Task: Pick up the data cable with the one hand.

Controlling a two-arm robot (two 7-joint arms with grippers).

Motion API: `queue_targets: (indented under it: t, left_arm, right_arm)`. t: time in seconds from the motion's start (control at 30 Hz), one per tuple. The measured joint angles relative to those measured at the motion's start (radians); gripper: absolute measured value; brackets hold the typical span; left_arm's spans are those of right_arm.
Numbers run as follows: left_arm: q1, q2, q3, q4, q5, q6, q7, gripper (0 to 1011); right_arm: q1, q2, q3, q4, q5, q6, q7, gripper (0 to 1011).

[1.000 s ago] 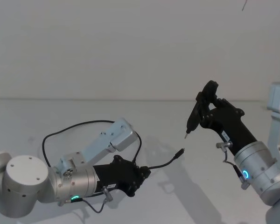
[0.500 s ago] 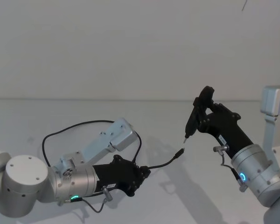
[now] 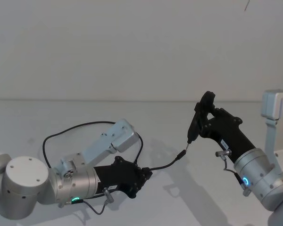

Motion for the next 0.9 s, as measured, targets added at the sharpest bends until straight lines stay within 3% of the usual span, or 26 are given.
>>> queue_targets:
  t: [0.9]
  left_arm:
    - [0.0, 0.0, 0.0, 0.0, 0.0, 0.0, 0.0, 38]
  right_arm:
    - [0.018, -0.009, 0.008, 0.04, -0.017, 0.008, 0.002, 279]
